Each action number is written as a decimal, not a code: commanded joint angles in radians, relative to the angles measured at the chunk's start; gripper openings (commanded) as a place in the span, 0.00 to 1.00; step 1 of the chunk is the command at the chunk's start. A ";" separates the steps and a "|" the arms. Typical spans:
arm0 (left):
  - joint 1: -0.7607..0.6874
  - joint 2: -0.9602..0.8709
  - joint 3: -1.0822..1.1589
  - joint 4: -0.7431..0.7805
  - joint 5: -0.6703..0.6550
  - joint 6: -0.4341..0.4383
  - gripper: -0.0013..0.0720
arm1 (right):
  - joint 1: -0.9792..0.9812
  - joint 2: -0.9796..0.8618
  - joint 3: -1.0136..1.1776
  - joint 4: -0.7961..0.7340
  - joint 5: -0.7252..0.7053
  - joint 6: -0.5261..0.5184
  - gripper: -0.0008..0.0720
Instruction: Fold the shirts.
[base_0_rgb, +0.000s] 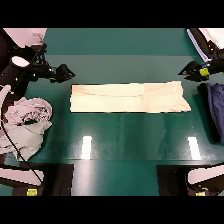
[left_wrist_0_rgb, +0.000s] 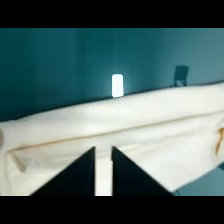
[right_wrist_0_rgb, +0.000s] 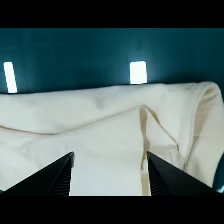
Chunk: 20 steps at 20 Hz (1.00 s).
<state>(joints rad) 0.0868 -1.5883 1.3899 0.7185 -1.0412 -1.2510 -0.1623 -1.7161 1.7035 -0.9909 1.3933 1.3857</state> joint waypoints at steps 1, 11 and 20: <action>-0.024 -0.002 0.052 -0.005 -0.146 0.002 0.05 | -0.081 -0.006 -0.019 0.022 0.110 -0.065 0.74; -0.303 -0.002 0.051 0.005 -0.043 0.001 0.05 | -0.244 -0.111 -0.251 0.137 0.031 -0.194 0.91; -0.458 -0.003 0.050 0.069 0.025 -0.020 0.05 | -0.120 -0.166 -0.251 0.188 0.031 -0.272 0.89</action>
<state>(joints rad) -0.3264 -1.5913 1.4395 0.7559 -1.0481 -1.2579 -0.3237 -1.8713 1.4555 -0.8024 1.4277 1.1370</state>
